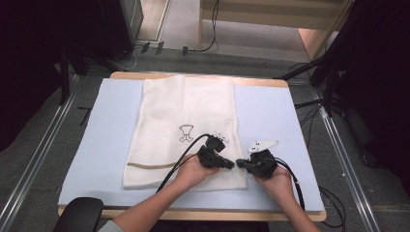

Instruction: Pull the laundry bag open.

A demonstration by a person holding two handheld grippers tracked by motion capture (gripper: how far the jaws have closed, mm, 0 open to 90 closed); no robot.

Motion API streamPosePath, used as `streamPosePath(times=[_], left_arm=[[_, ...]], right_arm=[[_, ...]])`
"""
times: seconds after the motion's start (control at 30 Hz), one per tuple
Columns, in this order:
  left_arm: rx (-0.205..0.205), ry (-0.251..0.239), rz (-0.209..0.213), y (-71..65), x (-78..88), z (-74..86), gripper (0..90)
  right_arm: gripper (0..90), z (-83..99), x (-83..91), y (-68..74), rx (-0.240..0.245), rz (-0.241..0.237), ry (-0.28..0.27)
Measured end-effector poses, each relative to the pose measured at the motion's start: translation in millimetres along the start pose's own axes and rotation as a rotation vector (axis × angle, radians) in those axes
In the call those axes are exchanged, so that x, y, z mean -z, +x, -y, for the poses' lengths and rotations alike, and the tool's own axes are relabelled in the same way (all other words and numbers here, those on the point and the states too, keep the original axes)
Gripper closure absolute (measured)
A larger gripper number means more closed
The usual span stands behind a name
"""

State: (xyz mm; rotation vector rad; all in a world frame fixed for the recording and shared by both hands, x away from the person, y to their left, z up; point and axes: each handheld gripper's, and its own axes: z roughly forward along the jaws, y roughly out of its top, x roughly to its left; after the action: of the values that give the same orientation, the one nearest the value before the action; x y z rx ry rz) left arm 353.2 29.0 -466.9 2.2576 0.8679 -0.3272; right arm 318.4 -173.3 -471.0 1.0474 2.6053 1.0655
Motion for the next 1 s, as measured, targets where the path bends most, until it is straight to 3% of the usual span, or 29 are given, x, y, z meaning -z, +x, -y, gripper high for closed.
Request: streamPosePath(times=[0.33,0.5,1.0], left_arm=[[0.032,0.000,0.016,15.0,33.9,15.8,89.0],[0.024,-0.002,0.008,18.0,48.6,23.2,89.0],[0.019,0.008,0.007,23.2,65.6,31.0,89.1]], right_arm=[[90.0,4.3,-0.4,-2.7,0.019,-0.023,-0.034],[90.0,5.5,-0.8,-3.7,0.013,-0.035,-0.044],[90.0,4.7,-0.8,-3.9,0.003,-0.032,-0.040]])
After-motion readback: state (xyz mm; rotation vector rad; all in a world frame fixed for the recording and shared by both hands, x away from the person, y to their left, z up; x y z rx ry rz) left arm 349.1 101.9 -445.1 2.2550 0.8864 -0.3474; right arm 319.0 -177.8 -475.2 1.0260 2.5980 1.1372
